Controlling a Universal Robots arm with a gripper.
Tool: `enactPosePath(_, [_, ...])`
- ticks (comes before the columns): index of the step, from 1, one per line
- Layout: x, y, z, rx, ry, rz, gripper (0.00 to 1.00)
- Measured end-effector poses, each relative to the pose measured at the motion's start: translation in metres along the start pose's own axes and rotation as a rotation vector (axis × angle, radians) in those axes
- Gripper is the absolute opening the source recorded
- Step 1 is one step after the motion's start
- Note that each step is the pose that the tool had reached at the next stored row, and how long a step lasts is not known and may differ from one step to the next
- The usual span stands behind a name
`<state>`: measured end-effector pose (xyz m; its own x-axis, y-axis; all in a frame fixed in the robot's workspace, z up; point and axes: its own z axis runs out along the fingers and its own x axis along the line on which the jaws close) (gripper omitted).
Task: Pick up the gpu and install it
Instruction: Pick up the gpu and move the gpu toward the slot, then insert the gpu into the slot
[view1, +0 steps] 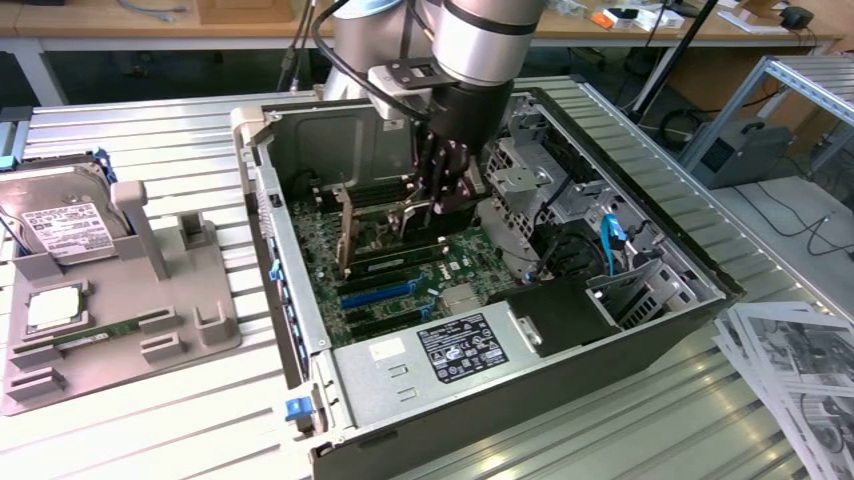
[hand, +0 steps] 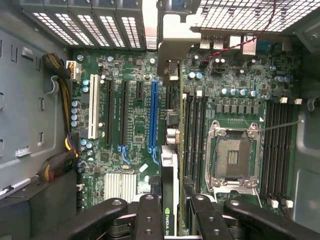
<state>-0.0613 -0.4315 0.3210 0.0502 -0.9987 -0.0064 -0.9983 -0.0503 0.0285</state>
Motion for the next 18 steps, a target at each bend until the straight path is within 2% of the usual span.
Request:
enactPosePath(1, [0.0, 0.0, -0.0001, 0.0001, -0.0002, 0.002, 0.27])
enactPosePath(4, [-0.0001, 0.0, -0.0003, 0.0002, -0.0014, 0.057, 0.27])
enactPosePath(18, [0.0, 0.0, -0.0001, 0.0002, -0.0014, 0.059, 0.27])
